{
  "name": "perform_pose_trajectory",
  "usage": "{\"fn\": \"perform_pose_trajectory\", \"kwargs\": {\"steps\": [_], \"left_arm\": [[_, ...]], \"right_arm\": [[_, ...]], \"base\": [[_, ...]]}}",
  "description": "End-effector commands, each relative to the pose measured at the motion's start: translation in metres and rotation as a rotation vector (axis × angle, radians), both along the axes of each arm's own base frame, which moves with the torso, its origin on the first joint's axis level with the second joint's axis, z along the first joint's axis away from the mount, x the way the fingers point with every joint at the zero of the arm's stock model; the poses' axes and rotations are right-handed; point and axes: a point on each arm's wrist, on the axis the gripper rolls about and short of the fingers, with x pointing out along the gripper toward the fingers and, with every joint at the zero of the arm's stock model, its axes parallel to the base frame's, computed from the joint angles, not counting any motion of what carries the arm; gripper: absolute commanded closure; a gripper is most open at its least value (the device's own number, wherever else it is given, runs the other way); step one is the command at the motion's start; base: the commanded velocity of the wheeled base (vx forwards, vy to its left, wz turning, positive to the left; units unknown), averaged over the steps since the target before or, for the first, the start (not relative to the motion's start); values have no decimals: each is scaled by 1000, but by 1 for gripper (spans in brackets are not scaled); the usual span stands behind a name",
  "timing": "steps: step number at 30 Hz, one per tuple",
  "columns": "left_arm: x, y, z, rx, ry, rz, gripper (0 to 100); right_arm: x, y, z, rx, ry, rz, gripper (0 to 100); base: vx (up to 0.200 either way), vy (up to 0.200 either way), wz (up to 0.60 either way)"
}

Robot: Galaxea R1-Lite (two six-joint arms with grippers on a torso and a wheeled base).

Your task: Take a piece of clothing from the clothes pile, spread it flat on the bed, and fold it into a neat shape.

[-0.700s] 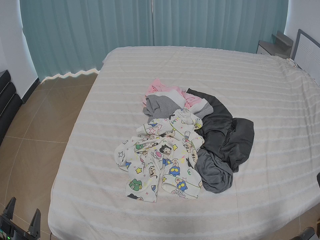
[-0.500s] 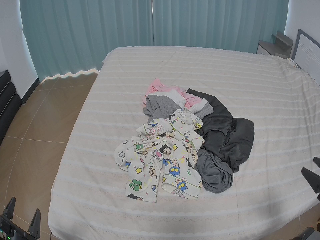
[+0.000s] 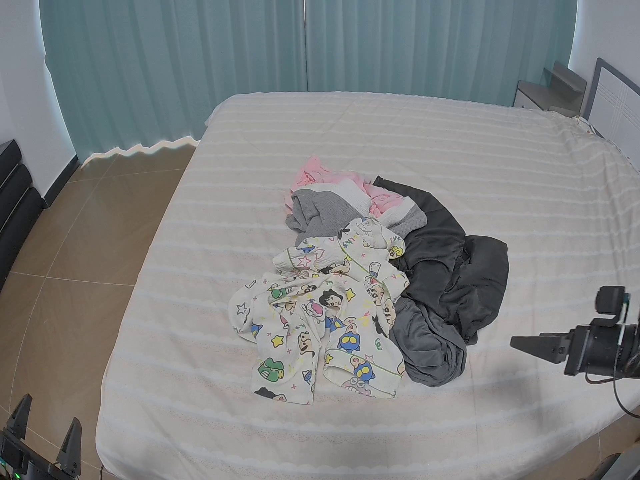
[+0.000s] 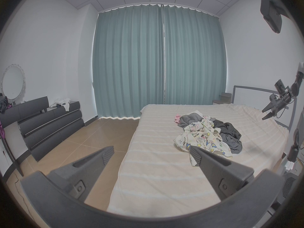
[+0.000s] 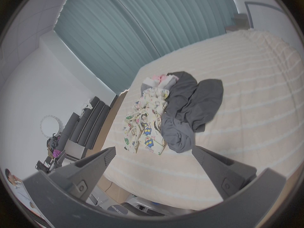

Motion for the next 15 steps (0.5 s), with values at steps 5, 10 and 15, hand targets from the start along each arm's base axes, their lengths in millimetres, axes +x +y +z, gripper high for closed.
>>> {"fn": "perform_pose_trajectory", "kwargs": {"steps": [5, 10, 15], "left_arm": [[0, 0, -3, 0, -5, 1, 0], [0, 0, -3, 0, -5, 1, 0], [0, 0, -3, 0, -5, 1, 0]], "right_arm": [[48, 57, -49, 30, 248, 88, 0], [55, 93, -67, 21, 332, 88, 0], [72, 113, -100, 22, 419, 10, 0]], "base": [[0, 0, 0], [0, 0, 0], [0, 0, 0]]}}
